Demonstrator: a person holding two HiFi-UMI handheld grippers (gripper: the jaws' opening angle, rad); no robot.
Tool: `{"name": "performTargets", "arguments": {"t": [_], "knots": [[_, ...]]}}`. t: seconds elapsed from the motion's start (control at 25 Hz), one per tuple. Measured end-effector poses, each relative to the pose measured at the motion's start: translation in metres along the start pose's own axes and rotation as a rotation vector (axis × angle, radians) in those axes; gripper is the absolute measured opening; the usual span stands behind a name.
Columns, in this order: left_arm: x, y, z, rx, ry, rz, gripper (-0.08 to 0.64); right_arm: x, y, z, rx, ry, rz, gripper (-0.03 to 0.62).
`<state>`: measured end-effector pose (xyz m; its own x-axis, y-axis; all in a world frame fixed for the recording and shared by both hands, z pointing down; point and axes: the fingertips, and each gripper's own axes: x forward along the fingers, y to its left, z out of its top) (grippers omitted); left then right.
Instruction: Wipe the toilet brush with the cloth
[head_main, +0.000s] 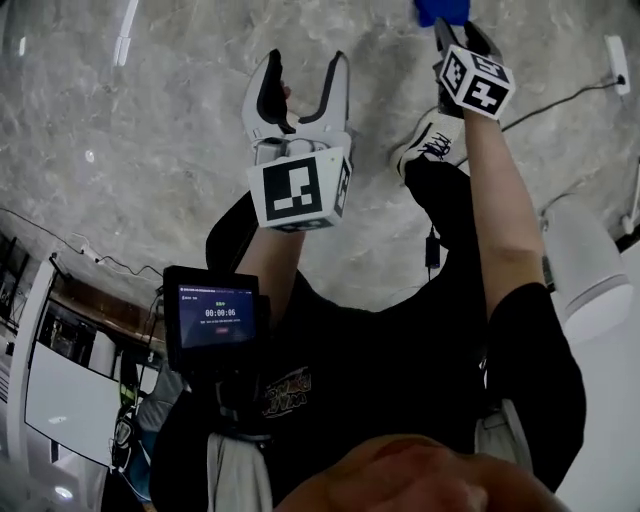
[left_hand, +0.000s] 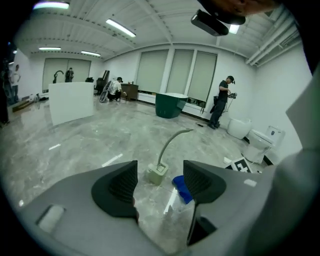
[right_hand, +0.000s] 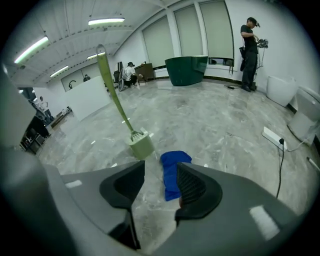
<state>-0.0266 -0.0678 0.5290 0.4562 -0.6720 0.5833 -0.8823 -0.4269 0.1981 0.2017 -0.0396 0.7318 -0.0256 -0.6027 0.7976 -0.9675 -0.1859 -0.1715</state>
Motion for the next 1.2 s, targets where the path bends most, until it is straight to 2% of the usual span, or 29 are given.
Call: {"name": "performTargets", "arguments": {"t": [0.16, 0.24, 0.32, 0.36, 0.44, 0.52, 0.56, 0.68, 0.8, 0.88, 1.0, 1.08, 1.2], "knots": [[0.005, -0.02, 0.025, 0.019, -0.068, -0.114, 0.307, 0.03, -0.038, -0.01, 0.043, -0.036, -0.07, 0.194], [0.007, -0.017, 0.035, 0.012, -0.098, -0.116, 0.307, 0.042, -0.045, -0.007, 0.07, -0.06, -0.083, 0.199], [0.012, -0.011, 0.04, 0.014, -0.13, -0.12, 0.306, 0.056, -0.044, -0.005, 0.053, -0.07, -0.081, 0.208], [0.014, -0.012, 0.042, 0.033, -0.155, -0.132, 0.302, 0.064, -0.045, -0.005, 0.022, -0.067, -0.079, 0.222], [0.02, -0.02, 0.043, 0.119, -0.199, -0.164, 0.302, 0.081, -0.05, -0.007, -0.049, -0.057, -0.087, 0.239], [0.029, -0.028, 0.035, 0.196, -0.204, -0.186, 0.302, 0.098, -0.061, -0.007, -0.075, -0.057, -0.1, 0.252], [0.034, -0.031, 0.031, 0.203, -0.197, -0.193, 0.302, 0.104, -0.067, -0.008, -0.072, -0.057, -0.109, 0.259], [0.043, -0.031, 0.029, 0.133, -0.187, -0.195, 0.302, 0.116, -0.083, -0.025, -0.07, -0.01, -0.145, 0.261], [0.052, -0.025, 0.039, 0.048, -0.199, -0.194, 0.302, 0.136, -0.097, -0.05, -0.105, 0.1, -0.171, 0.264], [0.057, -0.022, 0.039, 0.018, -0.198, -0.193, 0.302, 0.146, -0.103, -0.072, -0.112, 0.163, -0.169, 0.262], [0.064, -0.017, 0.041, 0.026, -0.189, -0.182, 0.302, 0.156, -0.097, -0.08, -0.086, 0.19, -0.149, 0.22], [0.072, -0.017, 0.041, 0.057, -0.186, -0.17, 0.302, 0.16, -0.089, -0.075, -0.053, 0.203, -0.14, 0.144], [0.084, -0.019, 0.035, 0.102, -0.167, -0.165, 0.302, 0.159, -0.072, -0.045, -0.065, 0.122, -0.14, 0.123]]}}
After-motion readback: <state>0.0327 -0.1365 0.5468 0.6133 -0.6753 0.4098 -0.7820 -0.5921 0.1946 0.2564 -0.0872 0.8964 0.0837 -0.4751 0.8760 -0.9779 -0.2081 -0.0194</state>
